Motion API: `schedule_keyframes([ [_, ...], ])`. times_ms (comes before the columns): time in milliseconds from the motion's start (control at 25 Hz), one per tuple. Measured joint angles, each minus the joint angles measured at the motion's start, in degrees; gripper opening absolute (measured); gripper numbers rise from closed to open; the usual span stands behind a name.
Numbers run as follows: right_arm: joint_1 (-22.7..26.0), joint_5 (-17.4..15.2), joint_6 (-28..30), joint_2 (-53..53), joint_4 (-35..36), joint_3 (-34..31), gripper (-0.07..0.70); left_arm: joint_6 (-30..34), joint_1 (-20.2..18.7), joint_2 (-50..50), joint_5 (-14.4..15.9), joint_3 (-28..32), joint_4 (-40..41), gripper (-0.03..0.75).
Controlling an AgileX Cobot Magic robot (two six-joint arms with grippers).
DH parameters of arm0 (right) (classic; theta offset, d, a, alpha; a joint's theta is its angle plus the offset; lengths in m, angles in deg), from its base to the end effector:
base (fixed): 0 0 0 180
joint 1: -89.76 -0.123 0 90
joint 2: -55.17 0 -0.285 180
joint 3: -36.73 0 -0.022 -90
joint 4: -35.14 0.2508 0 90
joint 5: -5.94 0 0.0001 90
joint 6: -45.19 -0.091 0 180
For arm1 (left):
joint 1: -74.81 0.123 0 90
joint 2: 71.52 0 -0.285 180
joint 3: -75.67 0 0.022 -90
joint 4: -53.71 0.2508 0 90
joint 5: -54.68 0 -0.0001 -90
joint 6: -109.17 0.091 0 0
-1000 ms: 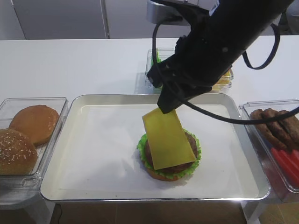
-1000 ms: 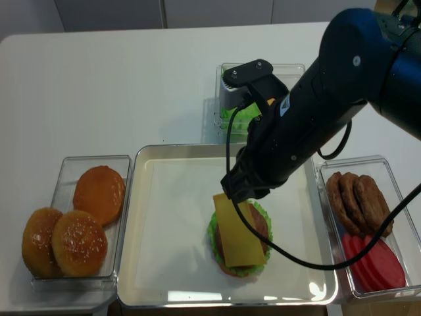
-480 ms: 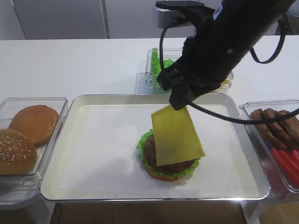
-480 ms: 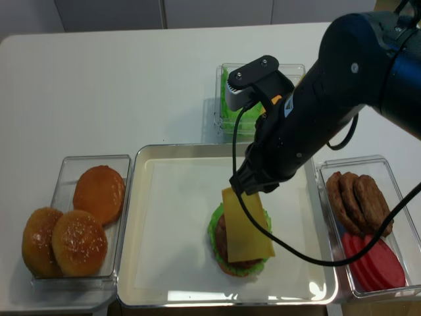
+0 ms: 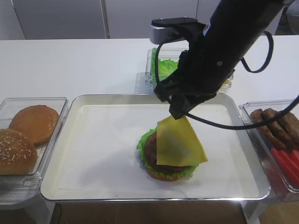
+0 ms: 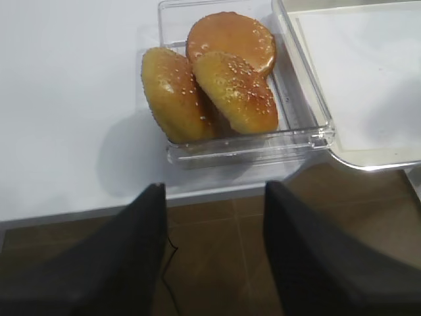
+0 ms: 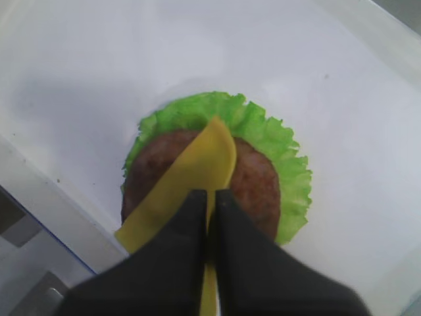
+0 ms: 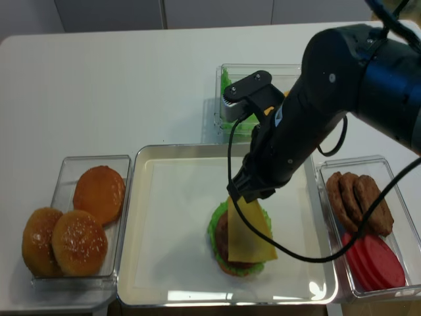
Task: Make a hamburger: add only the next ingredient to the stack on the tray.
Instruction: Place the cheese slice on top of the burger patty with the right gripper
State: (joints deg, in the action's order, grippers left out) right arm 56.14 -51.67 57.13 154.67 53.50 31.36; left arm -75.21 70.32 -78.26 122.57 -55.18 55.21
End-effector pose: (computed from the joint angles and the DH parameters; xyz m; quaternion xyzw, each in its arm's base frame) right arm 0.2559 0.1992 0.2780 -0.3188 0.9243 0.1718 0.1202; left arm -0.0119 0.0032 0.2647 -0.0005 0.8820 -0.0235 0.4707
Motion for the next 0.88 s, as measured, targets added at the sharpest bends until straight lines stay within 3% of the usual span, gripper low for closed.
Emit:
schedule_keyframes([
  [600, 0.0, 0.1, -0.4, 1.8, -4.6, 0.0, 0.048, 0.0, 0.0, 0.0, 0.0, 0.0, 0.0, 0.356],
  [720, 0.0, 1.1, -1.3, 1.8, -4.6, 0.0, 0.115, 0.0, 0.0, 0.0, 0.0, 0.0, 0.0, 0.356],
  [880, 0.0, 1.3, -1.7, 1.8, -4.7, 0.0, 0.317, 0.0, 0.0, 0.0, 0.0, 0.0, 0.0, 0.356],
])
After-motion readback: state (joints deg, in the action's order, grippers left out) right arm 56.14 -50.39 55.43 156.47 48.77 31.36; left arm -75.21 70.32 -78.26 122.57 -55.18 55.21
